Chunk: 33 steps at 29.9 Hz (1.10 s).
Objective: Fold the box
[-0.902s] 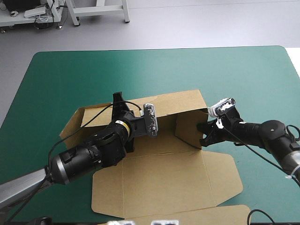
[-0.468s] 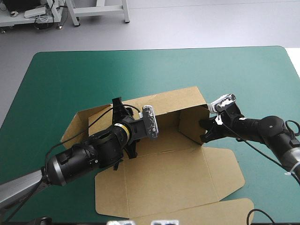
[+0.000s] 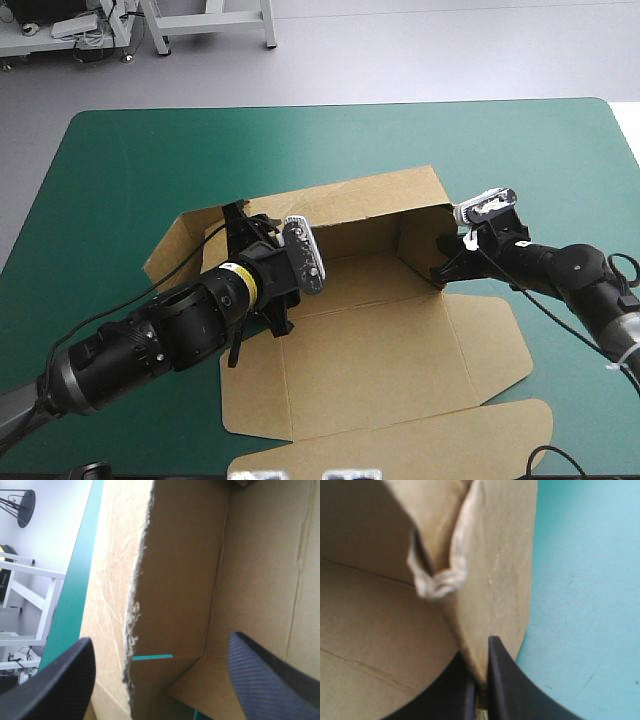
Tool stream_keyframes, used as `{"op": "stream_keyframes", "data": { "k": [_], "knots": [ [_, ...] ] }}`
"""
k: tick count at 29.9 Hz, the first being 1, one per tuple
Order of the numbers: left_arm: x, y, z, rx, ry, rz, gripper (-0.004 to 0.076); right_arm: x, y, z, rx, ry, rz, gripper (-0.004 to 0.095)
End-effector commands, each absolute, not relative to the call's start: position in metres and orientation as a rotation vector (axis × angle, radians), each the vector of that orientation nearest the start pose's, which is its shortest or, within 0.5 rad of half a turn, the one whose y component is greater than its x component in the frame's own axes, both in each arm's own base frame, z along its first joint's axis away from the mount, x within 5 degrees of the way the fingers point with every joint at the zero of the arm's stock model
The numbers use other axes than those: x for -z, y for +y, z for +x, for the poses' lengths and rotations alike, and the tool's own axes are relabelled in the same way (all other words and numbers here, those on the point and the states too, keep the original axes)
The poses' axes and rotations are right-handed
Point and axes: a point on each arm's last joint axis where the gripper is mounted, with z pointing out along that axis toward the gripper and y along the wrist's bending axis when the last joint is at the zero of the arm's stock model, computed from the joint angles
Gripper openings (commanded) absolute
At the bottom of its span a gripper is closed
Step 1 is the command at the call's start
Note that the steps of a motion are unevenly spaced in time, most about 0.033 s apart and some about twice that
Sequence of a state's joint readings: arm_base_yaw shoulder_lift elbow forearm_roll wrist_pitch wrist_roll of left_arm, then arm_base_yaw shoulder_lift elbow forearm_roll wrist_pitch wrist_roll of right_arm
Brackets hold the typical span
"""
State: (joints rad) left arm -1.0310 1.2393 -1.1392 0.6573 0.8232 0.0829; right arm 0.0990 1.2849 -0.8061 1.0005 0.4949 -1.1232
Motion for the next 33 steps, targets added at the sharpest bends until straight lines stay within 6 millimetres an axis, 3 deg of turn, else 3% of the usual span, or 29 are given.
{"op": "stream_keyframes", "data": {
  "k": [1, 3, 5, 6, 10, 14, 18, 27, 33],
  "knots": [
    [-0.391, -0.194, 0.162, -0.237, 1.62, 1.344, 0.0529, -0.298, 0.06, 0.261, -0.407, 2.072, -0.44, -0.0017],
    [-0.394, -0.192, 0.16, -0.228, 1.609, 1.335, 0.051, -0.298, 0.06, 0.261, -0.404, 2.073, -0.443, -0.0017],
    [-0.399, -0.191, 0.154, -0.209, 1.575, 1.337, 0.0421, -0.298, 0.061, 0.26, -0.41, 2.075, -0.447, -0.0017],
    [-0.401, -0.192, 0.151, -0.195, 1.554, 1.34, 0.036, -0.298, 0.06, 0.26, -0.408, 2.075, -0.45, -0.0017],
    [-0.416, -0.191, 0.131, -0.138, 1.404, 1.378, -0.0008, -0.297, 0.06, 0.26, -0.385, 2.081, -0.482, -0.0017],
    [-0.429, -0.183, 0.118, -0.098, 1.314, 1.368, 0.0005, -0.296, 0.06, 0.26, -0.378, 2.082, -0.49, -0.0017],
    [-0.429, -0.169, 0.116, -0.119, 1.399, 1.351, 0.0005, -0.297, 0.06, 0.26, -0.378, 2.081, -0.49, -0.0017],
    [-0.433, -0.157, 0.099, 0.113, 1.5, 1.334, 0.0016, -0.301, 0.061, 0.259, -0.367, 2.1, -0.57, -0.0018],
    [-0.453, -0.149, 0.096, 0.246, 1.603, 1.246, 0.0016, -0.312, 0.058, 0.261, -0.319, 2.13, -0.582, -0.0017]
  ]
}}
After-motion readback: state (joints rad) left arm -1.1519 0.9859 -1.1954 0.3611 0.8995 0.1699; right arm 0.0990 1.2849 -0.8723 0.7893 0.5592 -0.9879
